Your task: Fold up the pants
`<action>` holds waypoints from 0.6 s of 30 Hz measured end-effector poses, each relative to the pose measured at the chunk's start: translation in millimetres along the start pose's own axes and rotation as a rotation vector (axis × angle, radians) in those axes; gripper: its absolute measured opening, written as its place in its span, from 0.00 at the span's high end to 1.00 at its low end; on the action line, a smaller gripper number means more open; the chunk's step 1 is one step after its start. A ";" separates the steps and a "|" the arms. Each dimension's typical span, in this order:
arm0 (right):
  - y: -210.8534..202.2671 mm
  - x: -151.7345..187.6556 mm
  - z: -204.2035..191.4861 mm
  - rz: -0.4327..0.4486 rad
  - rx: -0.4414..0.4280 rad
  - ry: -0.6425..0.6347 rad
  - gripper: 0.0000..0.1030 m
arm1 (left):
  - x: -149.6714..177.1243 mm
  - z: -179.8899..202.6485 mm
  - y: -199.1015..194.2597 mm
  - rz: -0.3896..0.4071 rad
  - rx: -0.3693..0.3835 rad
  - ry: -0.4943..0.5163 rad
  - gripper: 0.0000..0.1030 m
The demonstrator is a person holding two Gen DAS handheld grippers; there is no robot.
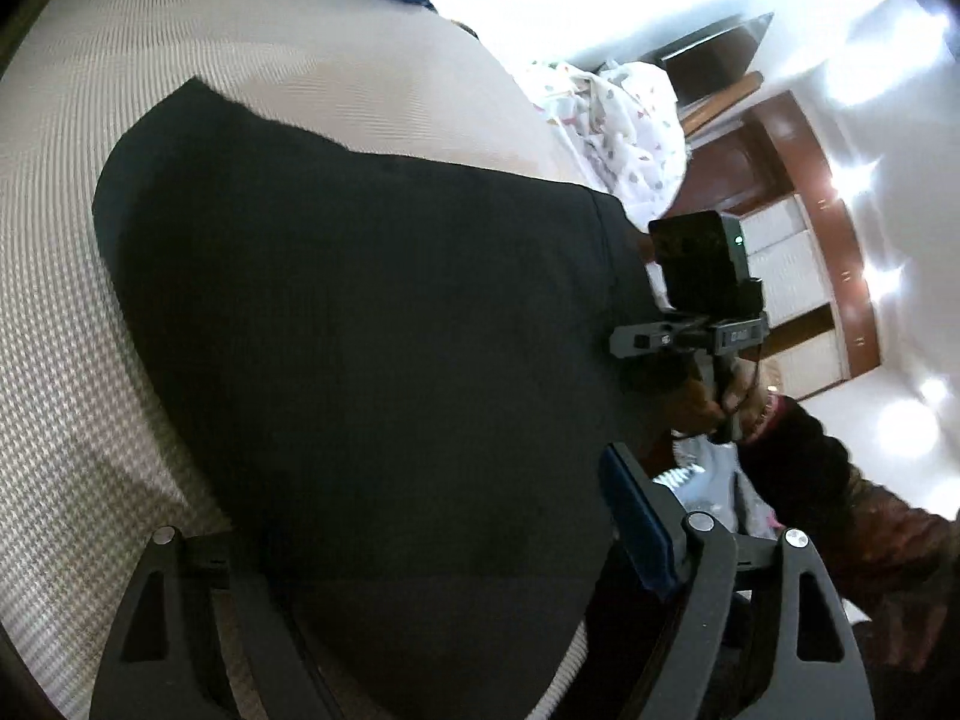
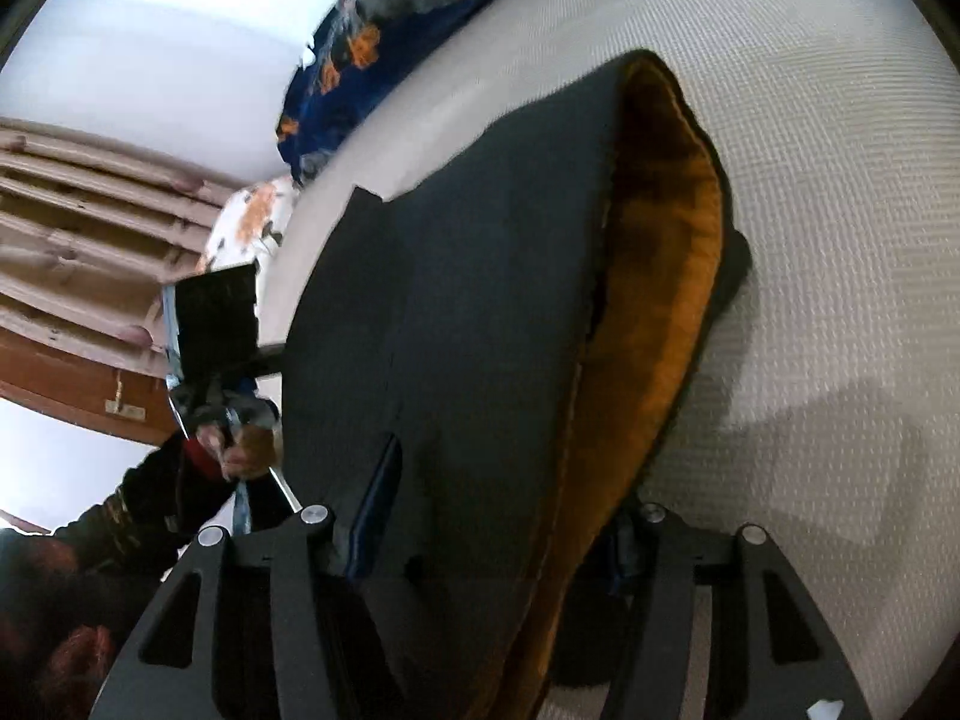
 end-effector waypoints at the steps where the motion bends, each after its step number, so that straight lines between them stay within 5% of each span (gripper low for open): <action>1: -0.5 -3.0 0.5 0.009 -0.020 0.014 0.48 | 0.7 -0.1 -1.1 -0.003 -0.041 0.013 0.32; 4: 0.8 -5.6 -0.4 0.049 -0.044 0.035 0.50 | 8.6 3.3 0.5 -0.047 -0.269 0.114 0.61; 7: 3.2 -5.2 -0.5 0.105 0.006 0.016 0.61 | 11.5 8.3 0.1 -0.057 -0.386 0.164 0.63; 12: 3.9 -5.7 -2.0 0.172 0.035 0.023 0.63 | 13.8 25.4 -5.9 -0.048 -0.561 0.269 0.73; 18: 7.6 -4.5 -10.8 0.220 -0.019 0.070 0.67 | 22.8 27.8 -24.1 -0.030 -0.638 0.287 0.80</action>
Point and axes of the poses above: each gripper's, at about its wrist camera, not at the fingertips, and y roughly the way its jaws point, z to its right, x to its underside, the point moved 10 cm from there along y, roughly the way its jaws point, and after that the axes turned 12 degrees about y, right-handed, at the moved point
